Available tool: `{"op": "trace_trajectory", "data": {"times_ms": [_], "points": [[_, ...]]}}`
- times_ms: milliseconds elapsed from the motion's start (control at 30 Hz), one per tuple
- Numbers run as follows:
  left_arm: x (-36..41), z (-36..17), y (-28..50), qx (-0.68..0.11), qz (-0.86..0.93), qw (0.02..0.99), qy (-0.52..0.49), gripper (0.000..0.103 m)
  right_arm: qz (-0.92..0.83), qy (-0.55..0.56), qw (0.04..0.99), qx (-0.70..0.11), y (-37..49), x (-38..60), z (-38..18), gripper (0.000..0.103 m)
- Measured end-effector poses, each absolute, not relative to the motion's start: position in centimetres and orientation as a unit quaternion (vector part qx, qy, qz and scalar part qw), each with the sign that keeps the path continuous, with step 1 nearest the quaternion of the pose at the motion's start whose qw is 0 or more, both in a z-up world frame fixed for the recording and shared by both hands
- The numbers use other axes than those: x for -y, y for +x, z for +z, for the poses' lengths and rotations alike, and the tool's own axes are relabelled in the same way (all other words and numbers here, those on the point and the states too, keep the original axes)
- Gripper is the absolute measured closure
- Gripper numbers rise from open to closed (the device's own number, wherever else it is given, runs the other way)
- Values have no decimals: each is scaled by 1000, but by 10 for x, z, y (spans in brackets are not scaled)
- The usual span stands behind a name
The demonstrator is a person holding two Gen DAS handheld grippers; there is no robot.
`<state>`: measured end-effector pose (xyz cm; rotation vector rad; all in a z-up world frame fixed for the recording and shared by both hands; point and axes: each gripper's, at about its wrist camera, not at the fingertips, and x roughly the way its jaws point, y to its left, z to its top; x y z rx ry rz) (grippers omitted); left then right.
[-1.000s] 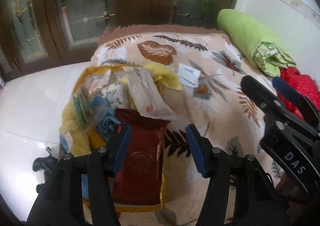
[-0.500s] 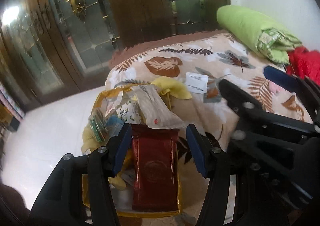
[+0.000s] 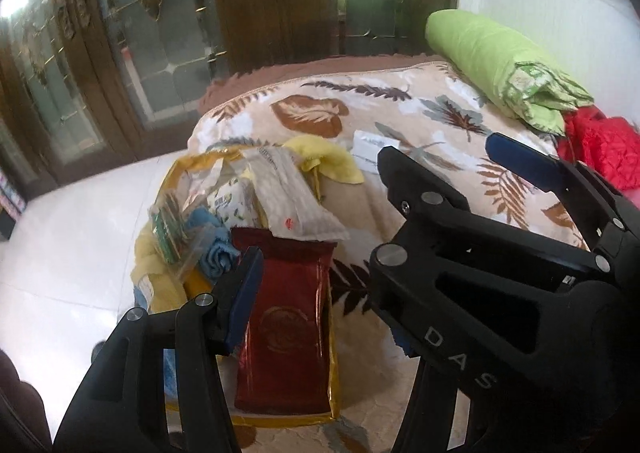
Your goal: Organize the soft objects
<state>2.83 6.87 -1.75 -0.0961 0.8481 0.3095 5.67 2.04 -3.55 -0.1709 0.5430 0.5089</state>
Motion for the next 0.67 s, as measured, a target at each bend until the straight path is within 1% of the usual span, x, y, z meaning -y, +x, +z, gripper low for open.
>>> {"op": "trace_trajectory", "data": {"times_ms": [133, 300, 467, 667], "points": [[-77, -18, 22, -403, 191, 894, -54, 46, 249, -86, 926, -269, 56, -25, -38, 24], [-109, -25, 14, -417, 216, 875, -115, 46, 253, -103, 926, -260, 52, -33, -36, 24], [-126, -23, 1, -394, 236, 880, -117, 46, 265, -108, 924, -254, 45, -41, -37, 24], [-142, -21, -10, -386, 267, 875, -119, 46, 279, -114, 921, -245, 36, -55, -36, 24]]}}
